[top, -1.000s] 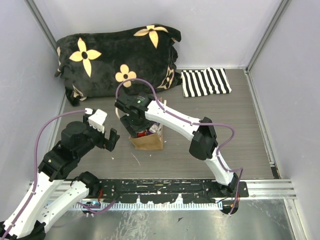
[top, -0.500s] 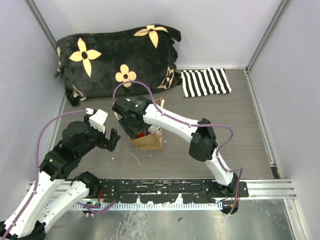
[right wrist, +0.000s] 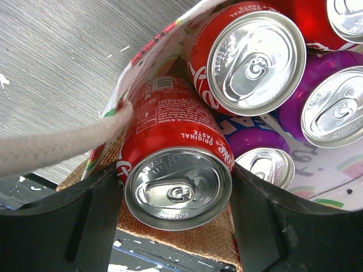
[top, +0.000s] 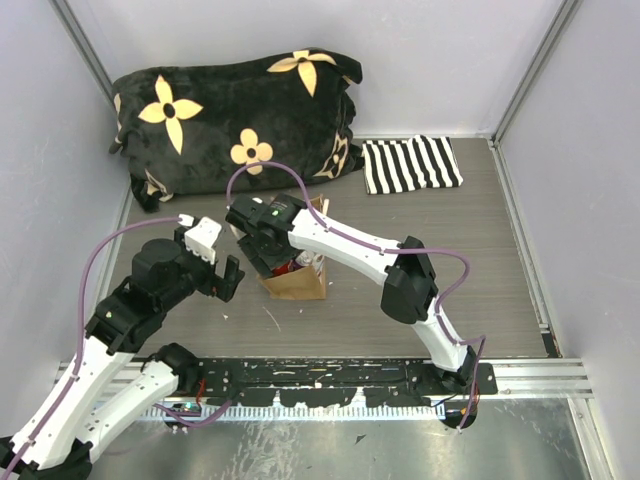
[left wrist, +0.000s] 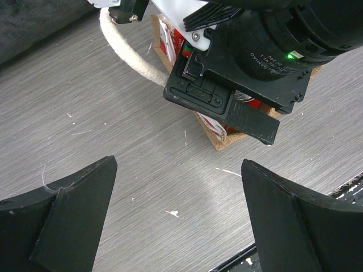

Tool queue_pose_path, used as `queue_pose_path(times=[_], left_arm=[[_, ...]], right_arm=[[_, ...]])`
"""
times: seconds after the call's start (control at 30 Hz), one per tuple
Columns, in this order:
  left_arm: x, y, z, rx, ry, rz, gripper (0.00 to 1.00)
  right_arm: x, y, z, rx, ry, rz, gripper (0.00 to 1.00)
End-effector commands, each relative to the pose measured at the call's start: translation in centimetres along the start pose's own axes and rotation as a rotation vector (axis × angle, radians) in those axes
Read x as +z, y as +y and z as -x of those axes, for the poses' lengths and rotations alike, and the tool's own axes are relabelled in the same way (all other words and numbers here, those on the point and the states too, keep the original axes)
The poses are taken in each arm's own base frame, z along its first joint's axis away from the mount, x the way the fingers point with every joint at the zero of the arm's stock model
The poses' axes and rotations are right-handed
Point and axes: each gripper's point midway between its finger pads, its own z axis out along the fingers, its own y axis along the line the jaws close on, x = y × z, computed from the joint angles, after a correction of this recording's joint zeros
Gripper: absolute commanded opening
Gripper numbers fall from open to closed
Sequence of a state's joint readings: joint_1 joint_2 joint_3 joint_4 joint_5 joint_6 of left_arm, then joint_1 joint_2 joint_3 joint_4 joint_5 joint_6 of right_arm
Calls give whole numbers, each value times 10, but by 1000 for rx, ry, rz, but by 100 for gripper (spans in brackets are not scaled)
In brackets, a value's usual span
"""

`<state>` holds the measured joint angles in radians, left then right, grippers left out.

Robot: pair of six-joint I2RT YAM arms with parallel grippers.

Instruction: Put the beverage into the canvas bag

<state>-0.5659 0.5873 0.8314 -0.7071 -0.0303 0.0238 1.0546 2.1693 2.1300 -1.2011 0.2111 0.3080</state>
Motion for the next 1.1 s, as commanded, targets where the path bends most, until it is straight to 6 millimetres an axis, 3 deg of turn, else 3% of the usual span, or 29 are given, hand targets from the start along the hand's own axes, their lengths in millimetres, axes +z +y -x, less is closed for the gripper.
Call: queue_pose_path(times=[0.0,0.07,0.1,0.33,0.73,1.07], left_arm=[[5,-3,7,1,-31,-18,98],[6,-3,7,1,-29,-19,98],[6,-3,7,1,-28,-21,98],[7,-3,7,1,-26,-17,98],[6,0,12,-2,-38,-8,98],[5,0,13,1,-42,-8,98]], right_arm=[[-7,-31,8,-12,-48,-103,75],[-8,-30,7,-12,-49,-100,99],[-8,-31,7,-12,-48,-100,100],[-16,-29,13,3,-76,-88,100],[-53,-20,39,58,-183,-5,100],[-59,-22,32,91,-176,-5,100]])
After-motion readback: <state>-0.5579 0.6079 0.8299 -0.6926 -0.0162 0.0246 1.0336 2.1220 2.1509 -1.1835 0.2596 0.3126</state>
